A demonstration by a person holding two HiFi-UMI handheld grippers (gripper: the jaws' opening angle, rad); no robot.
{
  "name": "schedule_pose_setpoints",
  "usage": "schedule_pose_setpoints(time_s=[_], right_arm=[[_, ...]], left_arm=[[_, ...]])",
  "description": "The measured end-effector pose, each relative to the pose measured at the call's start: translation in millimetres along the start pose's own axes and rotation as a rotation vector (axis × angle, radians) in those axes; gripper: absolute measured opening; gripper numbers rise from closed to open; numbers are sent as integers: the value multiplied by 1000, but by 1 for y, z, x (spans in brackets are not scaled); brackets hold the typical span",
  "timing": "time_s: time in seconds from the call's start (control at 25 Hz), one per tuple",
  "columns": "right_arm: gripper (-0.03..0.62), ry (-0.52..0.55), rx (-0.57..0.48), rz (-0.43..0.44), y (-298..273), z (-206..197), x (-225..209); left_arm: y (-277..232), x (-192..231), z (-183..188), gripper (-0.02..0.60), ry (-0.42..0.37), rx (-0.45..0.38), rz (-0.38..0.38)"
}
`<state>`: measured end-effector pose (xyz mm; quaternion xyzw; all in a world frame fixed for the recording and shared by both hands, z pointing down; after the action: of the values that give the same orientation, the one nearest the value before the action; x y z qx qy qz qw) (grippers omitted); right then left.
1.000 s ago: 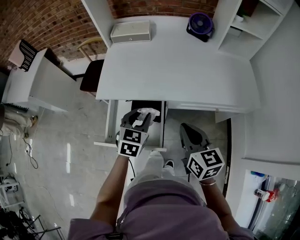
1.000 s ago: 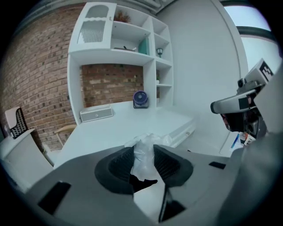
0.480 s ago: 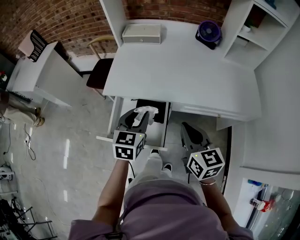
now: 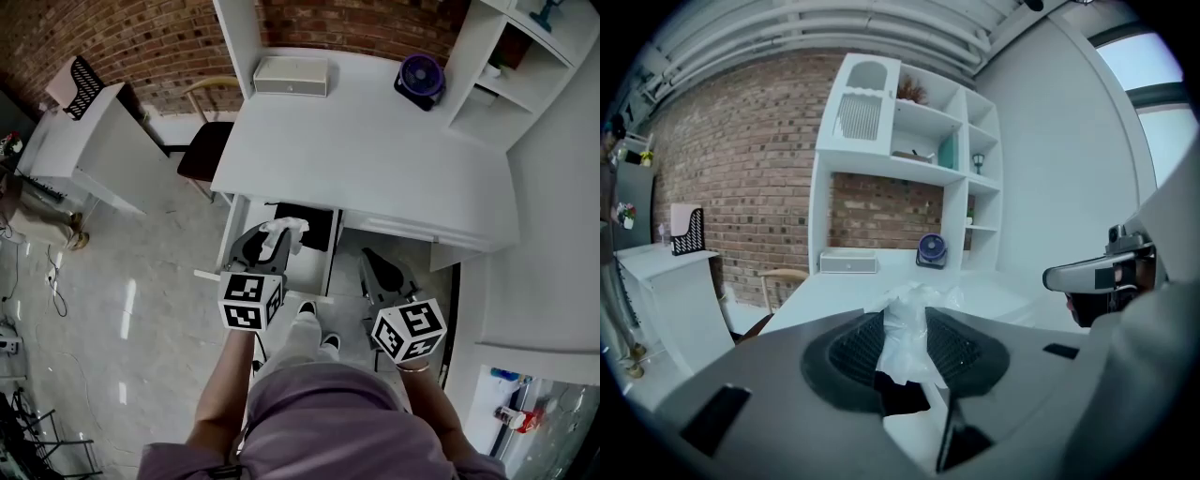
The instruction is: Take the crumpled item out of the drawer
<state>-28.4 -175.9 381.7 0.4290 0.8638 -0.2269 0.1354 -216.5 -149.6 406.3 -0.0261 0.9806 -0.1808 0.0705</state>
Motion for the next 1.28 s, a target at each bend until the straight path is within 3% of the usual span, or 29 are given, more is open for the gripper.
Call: schedule_pose_setpoints(time_s=[0.64, 1.28], right_arm=[[2, 68, -37, 11, 11, 7, 14], [2, 63, -42, 28, 11, 8, 17]], left_arm=[[44, 13, 5, 140, 57, -64, 103], [53, 18, 6, 140, 102, -88, 121]])
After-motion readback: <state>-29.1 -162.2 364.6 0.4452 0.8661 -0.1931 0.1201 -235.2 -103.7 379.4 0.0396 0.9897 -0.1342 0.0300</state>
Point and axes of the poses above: the fingertips, and each gripper's own axes: y backward along the fingers, x to its left, z out of its top, the point moved 3 cm from there along y, backward along the fingers, and after that the axes turned 13 degrees about -y, right-handed, at the moved point
